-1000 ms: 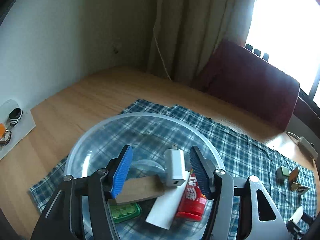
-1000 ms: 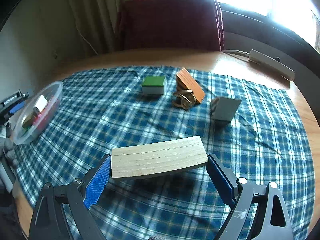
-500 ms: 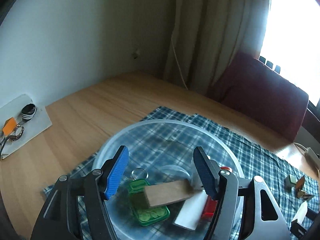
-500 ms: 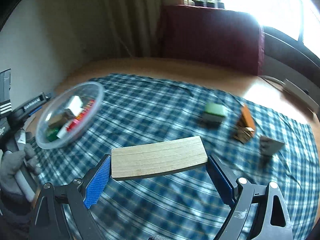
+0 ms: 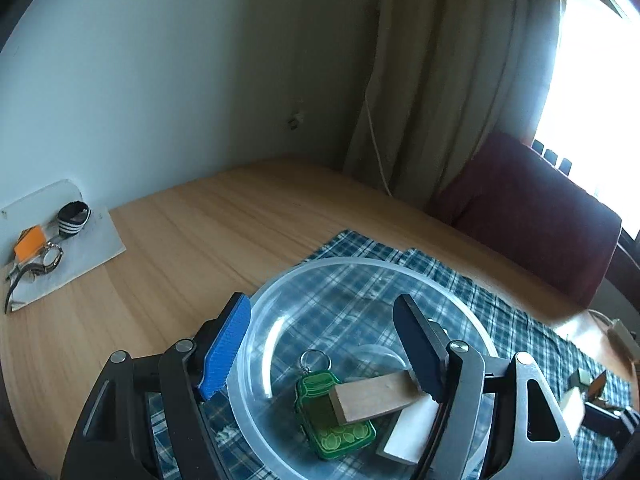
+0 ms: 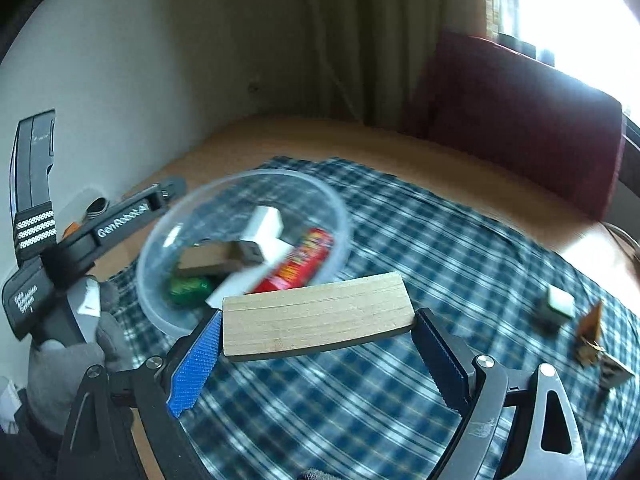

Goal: Organize rigid objects
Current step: 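Lower the wooden plank into the clear bowl and open the right gripper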

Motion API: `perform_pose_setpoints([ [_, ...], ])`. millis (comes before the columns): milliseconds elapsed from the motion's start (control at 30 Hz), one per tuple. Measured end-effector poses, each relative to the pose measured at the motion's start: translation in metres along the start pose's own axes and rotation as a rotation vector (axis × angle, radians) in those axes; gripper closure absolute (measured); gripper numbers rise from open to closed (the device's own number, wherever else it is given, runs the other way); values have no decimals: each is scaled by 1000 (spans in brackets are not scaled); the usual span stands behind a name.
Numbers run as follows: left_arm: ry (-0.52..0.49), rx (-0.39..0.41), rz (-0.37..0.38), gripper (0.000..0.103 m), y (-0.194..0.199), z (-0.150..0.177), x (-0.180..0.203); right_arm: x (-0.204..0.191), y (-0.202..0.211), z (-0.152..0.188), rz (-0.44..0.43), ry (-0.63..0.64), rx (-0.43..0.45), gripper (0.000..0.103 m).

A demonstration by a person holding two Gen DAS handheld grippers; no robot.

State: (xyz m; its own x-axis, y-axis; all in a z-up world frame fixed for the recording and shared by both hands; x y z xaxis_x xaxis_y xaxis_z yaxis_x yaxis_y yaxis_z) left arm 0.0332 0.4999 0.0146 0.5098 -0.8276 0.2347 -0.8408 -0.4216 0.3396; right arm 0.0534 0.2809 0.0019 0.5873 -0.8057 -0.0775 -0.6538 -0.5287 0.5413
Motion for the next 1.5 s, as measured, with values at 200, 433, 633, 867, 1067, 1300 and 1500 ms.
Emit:
perform_pose_setpoints([
  [200,24,-11,2,28,-1,1,-4,-24,-17,-5,-39,36,-12,8],
  [433,61,-27,-10,28,-4,2,-13,-41,-36,-6,-73,63,-30,8],
  [633,67,-31,-9,25,-4,3,-13,-53,-45,-11,-104,70,-18,8],
  [867,69,-33,-4,25,-3,3,-11,-32,-37,-1,-60,46,-24,5],
  [1067,63,-34,-1,25,-2,4,-9,-16,-28,4,-18,18,-19,5],
  [1300,63,-42,-2,24,-4,7,-7,-20,-39,4,36,50,-20,5],
  [1500,59,-44,14,22,-2,8,-2,-19,-56,3,123,106,-23,5],
])
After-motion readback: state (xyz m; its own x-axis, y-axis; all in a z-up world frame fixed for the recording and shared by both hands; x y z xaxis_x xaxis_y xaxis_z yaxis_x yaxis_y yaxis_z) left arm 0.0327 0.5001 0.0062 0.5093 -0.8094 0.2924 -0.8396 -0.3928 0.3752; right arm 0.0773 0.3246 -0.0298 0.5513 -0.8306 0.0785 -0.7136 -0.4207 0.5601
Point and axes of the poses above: each gripper's, at about its wrist camera, not at the fingertips, and y roughly against the way its jaws point, x to its right, z to its underside, the point moved 9 cm from there along -y, roughly the way its jaws point, and after that the axes turned 13 degrees about x, right-handed, at the moved point
